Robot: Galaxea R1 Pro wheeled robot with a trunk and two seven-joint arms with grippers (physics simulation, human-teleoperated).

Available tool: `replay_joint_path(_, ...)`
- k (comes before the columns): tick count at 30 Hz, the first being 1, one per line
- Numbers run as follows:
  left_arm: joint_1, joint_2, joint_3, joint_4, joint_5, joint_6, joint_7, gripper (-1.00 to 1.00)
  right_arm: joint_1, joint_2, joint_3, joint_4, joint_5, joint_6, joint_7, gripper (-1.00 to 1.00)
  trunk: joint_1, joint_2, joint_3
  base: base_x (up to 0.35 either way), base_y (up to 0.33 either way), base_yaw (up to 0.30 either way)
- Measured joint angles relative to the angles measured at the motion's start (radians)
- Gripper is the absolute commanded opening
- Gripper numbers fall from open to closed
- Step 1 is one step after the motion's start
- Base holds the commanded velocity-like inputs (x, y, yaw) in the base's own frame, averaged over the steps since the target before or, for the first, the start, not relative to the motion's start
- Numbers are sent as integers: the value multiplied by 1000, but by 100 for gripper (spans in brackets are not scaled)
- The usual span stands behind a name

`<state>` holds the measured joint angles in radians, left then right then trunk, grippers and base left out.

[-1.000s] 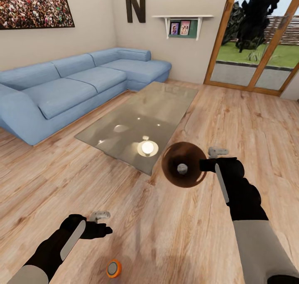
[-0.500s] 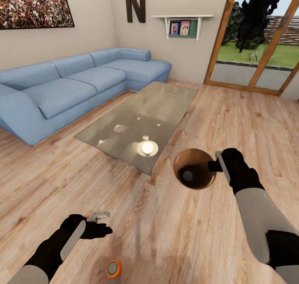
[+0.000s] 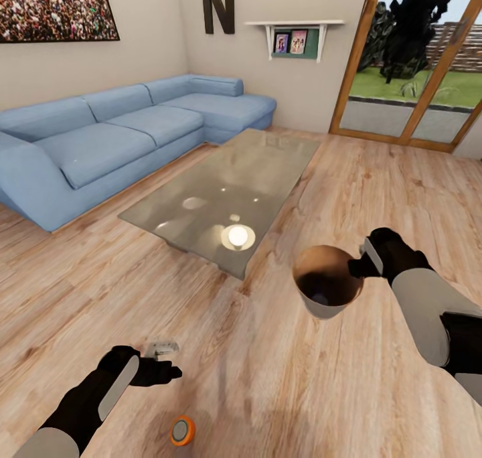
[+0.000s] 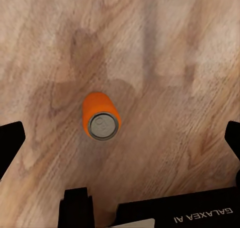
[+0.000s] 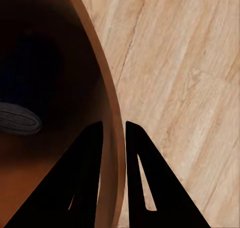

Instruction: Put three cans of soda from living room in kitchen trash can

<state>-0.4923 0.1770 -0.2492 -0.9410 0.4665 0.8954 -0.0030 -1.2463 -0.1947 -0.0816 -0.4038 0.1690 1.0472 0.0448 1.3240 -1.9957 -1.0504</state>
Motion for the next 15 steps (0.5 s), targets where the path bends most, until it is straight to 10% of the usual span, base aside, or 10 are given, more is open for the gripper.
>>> replay_joint_path(15,-2,-40,4,123,0,22,5,100,-14,31,8,74,-5,0,0,-100,42,-77,-35,0,0,0)
